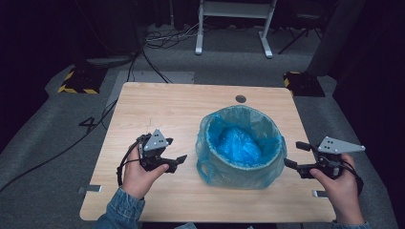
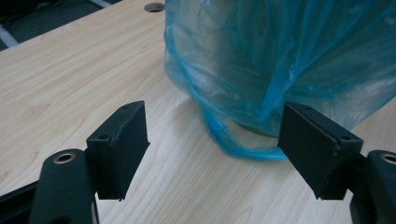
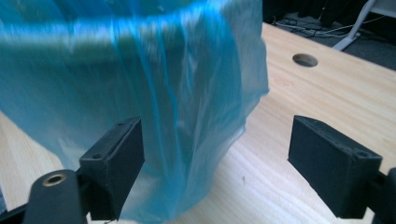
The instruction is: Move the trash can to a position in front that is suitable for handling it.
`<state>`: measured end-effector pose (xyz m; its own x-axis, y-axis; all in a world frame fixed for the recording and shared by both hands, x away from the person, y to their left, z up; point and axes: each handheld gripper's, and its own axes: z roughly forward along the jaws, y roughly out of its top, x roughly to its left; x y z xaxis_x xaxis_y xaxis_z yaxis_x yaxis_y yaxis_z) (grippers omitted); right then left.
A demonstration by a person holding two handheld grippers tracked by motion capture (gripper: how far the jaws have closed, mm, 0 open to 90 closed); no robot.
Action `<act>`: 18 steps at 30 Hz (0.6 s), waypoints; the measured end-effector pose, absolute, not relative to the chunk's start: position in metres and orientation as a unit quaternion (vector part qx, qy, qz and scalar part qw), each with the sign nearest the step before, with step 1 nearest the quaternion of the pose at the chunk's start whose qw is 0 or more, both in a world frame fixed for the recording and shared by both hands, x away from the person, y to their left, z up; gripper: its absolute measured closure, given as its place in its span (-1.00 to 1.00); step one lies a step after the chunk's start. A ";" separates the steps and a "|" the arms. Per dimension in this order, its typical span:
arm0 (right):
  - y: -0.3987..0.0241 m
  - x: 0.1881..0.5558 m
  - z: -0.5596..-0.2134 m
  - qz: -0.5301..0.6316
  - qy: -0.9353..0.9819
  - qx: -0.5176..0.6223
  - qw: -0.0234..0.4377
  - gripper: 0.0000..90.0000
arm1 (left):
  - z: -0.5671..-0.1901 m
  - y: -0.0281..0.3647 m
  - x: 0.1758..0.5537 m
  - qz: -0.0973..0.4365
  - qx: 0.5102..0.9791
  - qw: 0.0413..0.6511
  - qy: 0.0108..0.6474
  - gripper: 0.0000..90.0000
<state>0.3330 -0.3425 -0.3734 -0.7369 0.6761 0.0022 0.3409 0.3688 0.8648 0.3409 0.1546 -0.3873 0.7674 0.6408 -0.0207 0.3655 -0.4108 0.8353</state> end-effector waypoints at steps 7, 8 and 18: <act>-0.332 0.337 -0.347 0.476 0.798 0.303 0.209 -0.55 | -0.385 0.152 0.340 0.159 0.826 0.449 0.301 -0.46; -0.328 0.340 -0.344 0.476 0.800 0.301 0.209 -0.55 | -0.387 0.153 0.340 0.158 0.826 0.448 0.304 -0.46; -0.318 0.349 -0.330 0.483 0.795 0.296 0.219 -0.54 | -0.390 0.164 0.336 0.162 0.820 0.449 0.316 -0.43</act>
<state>0.3488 -0.3181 -0.3299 -0.7286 0.6820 -0.0632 0.2582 0.3590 0.8969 0.3360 0.1644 -0.3904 0.7474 0.6641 -0.0184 0.3730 -0.3966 0.8388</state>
